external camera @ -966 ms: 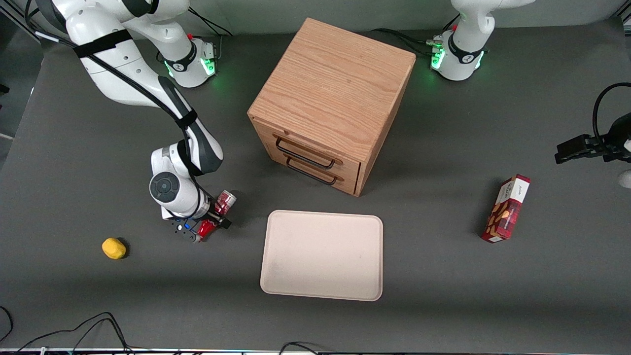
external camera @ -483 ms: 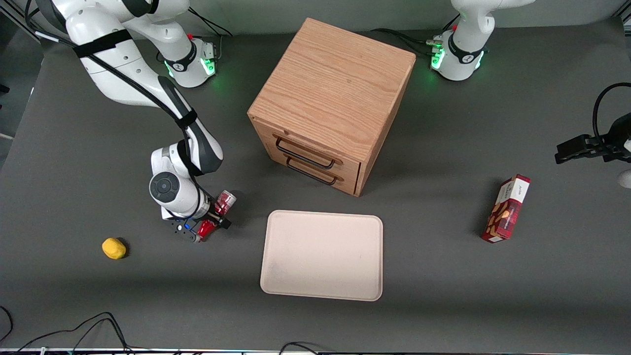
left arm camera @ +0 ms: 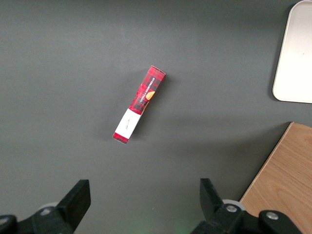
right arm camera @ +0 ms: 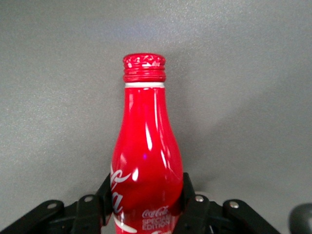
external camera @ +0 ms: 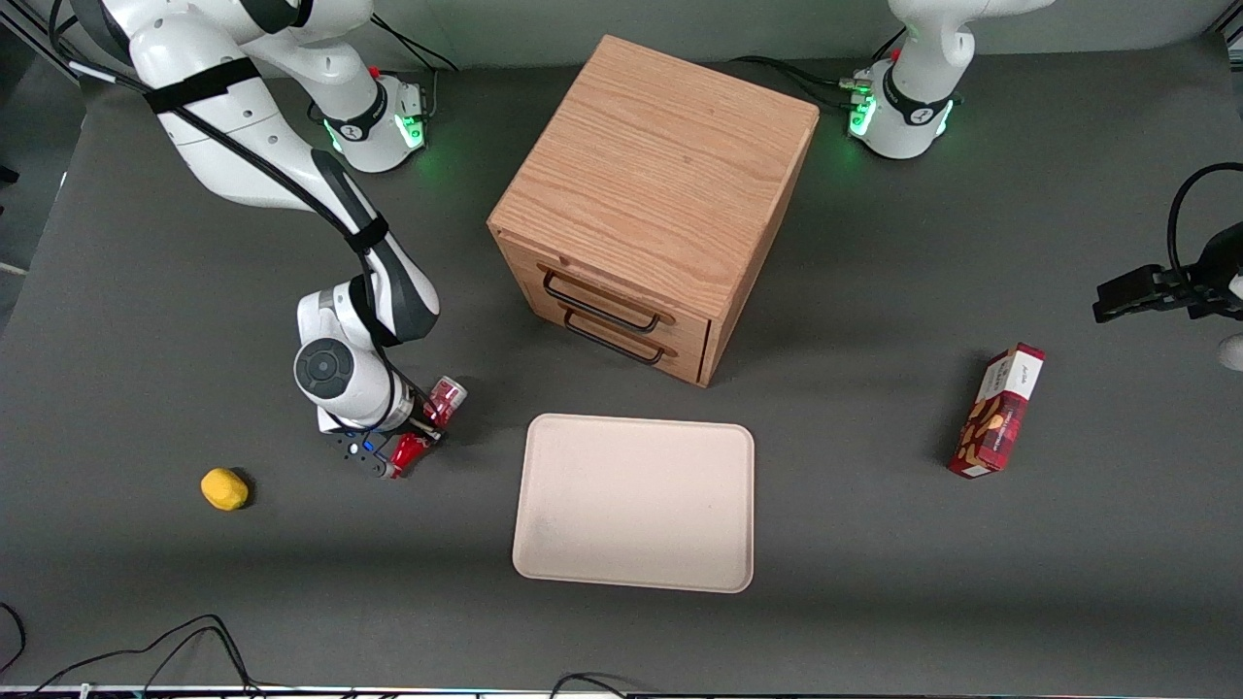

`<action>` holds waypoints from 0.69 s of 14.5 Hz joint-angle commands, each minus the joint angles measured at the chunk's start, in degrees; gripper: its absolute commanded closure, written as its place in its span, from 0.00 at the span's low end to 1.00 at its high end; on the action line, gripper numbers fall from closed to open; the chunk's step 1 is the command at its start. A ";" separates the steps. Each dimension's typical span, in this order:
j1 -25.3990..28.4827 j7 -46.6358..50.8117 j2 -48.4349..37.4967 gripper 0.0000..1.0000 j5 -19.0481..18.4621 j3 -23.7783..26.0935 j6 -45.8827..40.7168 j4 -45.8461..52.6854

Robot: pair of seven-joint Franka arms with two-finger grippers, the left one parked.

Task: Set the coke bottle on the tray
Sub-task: 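Close the right gripper around the bottle's body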

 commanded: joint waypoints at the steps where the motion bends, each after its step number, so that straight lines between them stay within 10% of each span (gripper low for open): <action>1: 0.28 2.15 -0.29 1.00 -1.54 -0.01 0.30 0.24; 10: -0.34 0.93 -6.06 1.00 -1.63 0.07 -6.79 0.50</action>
